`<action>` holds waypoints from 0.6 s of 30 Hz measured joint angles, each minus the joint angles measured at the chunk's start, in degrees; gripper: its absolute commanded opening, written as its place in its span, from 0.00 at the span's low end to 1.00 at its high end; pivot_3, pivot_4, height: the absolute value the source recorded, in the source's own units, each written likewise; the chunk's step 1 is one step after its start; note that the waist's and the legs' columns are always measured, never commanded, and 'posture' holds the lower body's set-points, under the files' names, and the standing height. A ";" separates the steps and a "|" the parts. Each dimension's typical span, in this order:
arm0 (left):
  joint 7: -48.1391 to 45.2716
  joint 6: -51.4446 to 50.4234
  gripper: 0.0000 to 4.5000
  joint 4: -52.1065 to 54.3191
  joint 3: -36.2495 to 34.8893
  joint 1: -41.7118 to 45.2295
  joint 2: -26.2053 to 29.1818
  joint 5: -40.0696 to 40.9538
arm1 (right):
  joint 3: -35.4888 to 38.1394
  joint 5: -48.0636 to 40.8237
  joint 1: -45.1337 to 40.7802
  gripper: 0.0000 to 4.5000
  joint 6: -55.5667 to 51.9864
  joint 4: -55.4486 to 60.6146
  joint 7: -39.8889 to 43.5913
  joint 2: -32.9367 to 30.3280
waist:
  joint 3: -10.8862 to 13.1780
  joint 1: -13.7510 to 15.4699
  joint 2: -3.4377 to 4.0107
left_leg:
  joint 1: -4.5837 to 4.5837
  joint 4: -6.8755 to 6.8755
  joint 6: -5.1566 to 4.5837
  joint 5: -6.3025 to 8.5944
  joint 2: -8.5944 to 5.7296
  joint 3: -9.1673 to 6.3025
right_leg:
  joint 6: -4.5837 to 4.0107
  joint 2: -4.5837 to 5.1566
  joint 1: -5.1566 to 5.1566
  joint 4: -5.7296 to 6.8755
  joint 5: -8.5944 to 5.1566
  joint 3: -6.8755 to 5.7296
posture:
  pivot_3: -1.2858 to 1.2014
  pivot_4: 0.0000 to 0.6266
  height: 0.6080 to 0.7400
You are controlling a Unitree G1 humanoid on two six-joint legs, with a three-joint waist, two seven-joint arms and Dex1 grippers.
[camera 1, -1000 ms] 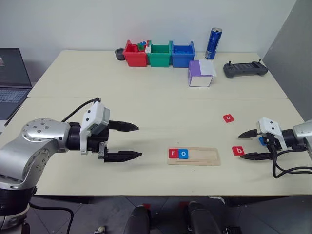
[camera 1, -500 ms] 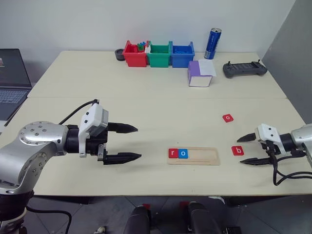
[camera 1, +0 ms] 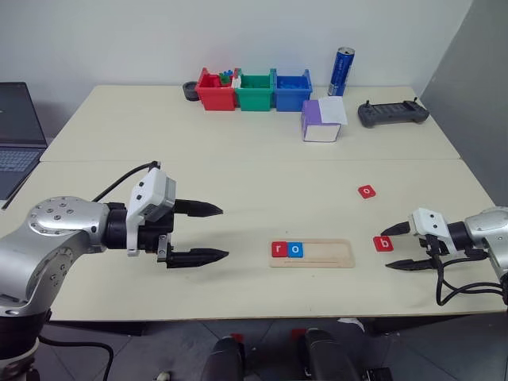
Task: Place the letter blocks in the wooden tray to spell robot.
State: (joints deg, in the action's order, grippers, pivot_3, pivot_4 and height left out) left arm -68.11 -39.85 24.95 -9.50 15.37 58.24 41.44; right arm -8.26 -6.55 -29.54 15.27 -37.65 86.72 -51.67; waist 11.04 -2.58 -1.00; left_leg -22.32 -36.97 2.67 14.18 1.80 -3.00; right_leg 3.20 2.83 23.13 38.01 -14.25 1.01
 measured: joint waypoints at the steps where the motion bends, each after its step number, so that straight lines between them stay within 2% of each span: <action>1: 0.03 -0.02 1.00 0.00 -0.03 -0.01 0.19 0.06 | 0.00 0.01 -0.17 0.64 0.26 -0.39 0.02 0.33 | -0.01 -0.13 -0.01 | 0.05 0.00 0.00 0.00 0.00 0.01 | 0.04 0.00 -0.04 0.00 0.02 0.01 | 0.52 0.24 1.00; 5: 0.09 -0.12 1.00 0.02 -0.14 -0.11 0.40 0.21 | -0.07 0.09 -0.35 0.34 0.72 -1.48 0.12 0.84 | 0.00 -0.26 -0.03 | 0.57 0.00 0.00 0.00 0.00 0.03 | 0.06 0.00 -0.54 -0.04 0.02 0.03 | 0.52 0.24 1.00; 8: 0.18 -0.16 1.00 0.11 -0.54 -0.17 0.51 0.28 | -0.31 0.70 -0.95 0.32 1.07 -2.57 0.29 1.01 | 0.00 -0.27 -0.03 | 0.86 0.00 0.00 0.00 0.00 0.03 | -0.18 0.02 -0.88 -0.09 -0.12 0.03 | 0.52 0.24 1.00; 13: 0.22 -0.18 1.00 0.16 -1.00 -0.17 0.51 0.31 | -0.41 0.91 -1.90 0.32 -0.47 -2.76 0.45 1.10 | 0.00 -0.24 -0.03 | 0.87 0.00 0.00 0.00 0.00 0.04 | -0.17 0.02 -0.88 -0.07 -0.12 0.04 | 0.52 0.24 1.00; 18: 0.10 -0.17 1.00 0.16 -0.99 -0.14 0.52 0.30 | -0.11 -1.10 -3.98 0.32 -10.67 7.38 1.00 -0.28 | 0.11 -0.38 0.15 | 0.80 0.08 0.00 0.00 0.00 0.03 | 0.02 0.02 -0.75 -0.03 -0.01 0.03 | 0.52 0.24 1.00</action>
State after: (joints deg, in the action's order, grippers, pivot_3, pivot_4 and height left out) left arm -68.00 -40.02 25.10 -10.50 15.22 58.76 41.74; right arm -8.37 -7.65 -33.52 4.60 -30.27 87.72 -51.95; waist 11.15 -2.97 -0.85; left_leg -21.52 -36.89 2.66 14.18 1.80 -2.97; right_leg 3.22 2.84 22.38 37.98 -14.26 1.04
